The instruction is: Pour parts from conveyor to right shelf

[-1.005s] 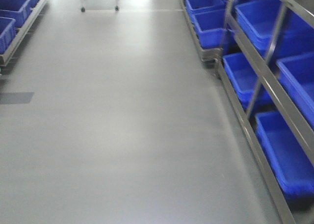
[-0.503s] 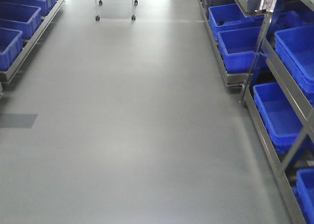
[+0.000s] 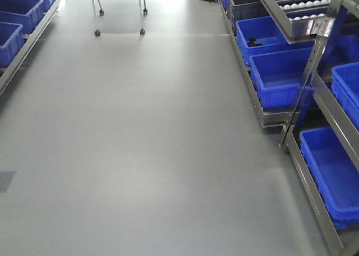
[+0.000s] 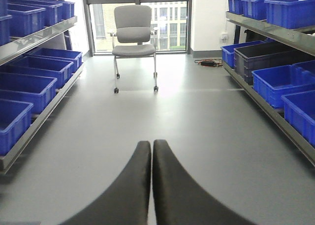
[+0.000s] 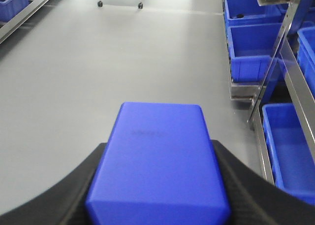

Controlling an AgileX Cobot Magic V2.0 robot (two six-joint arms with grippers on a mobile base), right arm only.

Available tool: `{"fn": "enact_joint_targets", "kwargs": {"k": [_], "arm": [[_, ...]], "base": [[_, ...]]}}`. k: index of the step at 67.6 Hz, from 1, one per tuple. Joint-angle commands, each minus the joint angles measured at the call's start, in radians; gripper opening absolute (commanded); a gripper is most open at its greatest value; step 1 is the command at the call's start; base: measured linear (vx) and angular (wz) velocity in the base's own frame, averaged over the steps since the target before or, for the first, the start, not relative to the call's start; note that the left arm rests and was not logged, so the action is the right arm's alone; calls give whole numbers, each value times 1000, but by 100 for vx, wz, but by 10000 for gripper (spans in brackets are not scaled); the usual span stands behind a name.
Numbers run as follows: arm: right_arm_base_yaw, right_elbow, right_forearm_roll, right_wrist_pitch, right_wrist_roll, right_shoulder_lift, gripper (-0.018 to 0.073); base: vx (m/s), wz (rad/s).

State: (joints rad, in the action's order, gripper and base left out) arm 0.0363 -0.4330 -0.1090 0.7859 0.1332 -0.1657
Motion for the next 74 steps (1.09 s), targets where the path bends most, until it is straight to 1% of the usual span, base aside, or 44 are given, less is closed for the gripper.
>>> {"fn": "enact_joint_targets", "kwargs": {"k": [1, 56, 74], "arm": [[-6, -26, -2, -73, 10, -15, -6], [-6, -26, -2, -73, 10, -15, -6], [-6, -26, -2, -73, 10, -15, -6]], "base": [[59, -7], [51, -5], [36, 28]]}}
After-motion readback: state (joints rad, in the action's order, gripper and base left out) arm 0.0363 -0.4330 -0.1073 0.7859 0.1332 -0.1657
